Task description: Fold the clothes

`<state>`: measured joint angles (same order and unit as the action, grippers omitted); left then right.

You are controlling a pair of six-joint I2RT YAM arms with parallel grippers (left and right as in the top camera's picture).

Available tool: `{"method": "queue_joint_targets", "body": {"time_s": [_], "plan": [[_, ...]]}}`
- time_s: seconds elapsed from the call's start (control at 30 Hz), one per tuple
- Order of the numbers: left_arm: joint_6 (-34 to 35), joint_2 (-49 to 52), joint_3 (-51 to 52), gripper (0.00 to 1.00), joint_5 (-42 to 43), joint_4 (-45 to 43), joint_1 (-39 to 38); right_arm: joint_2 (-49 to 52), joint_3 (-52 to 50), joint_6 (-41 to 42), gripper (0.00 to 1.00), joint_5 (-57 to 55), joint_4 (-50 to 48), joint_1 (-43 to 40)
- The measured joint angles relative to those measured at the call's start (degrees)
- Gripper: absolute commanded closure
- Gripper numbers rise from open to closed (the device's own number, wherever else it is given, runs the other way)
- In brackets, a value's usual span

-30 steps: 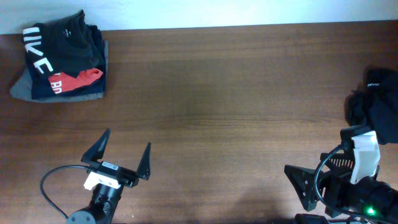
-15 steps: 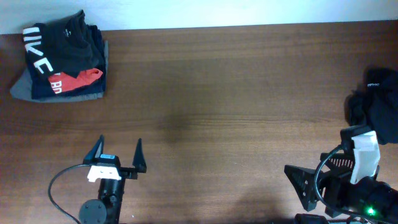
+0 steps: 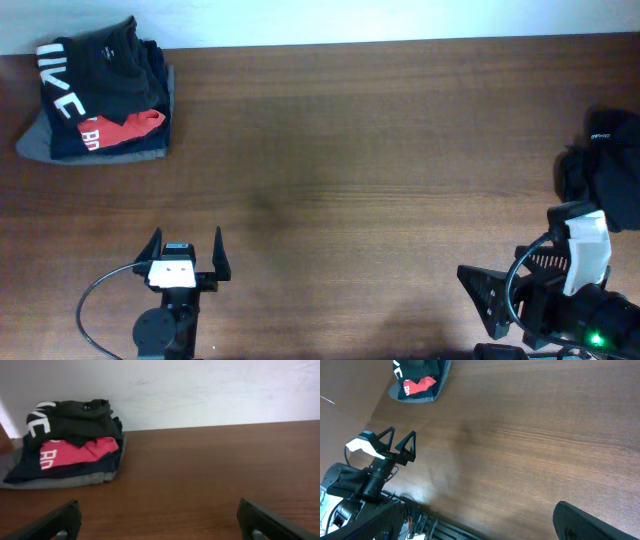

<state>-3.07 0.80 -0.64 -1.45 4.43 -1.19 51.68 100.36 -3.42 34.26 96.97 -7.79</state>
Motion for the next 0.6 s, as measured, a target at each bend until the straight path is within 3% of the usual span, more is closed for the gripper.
{"method": "queue_joint_targets", "body": {"time_s": [0.6], "plan": [[-1.88, 0.00, 0.00, 0.01, 0.15, 0.02, 1.18, 0.00, 0.00, 0.00, 0.01, 0.00, 0.00, 0.00]]}}
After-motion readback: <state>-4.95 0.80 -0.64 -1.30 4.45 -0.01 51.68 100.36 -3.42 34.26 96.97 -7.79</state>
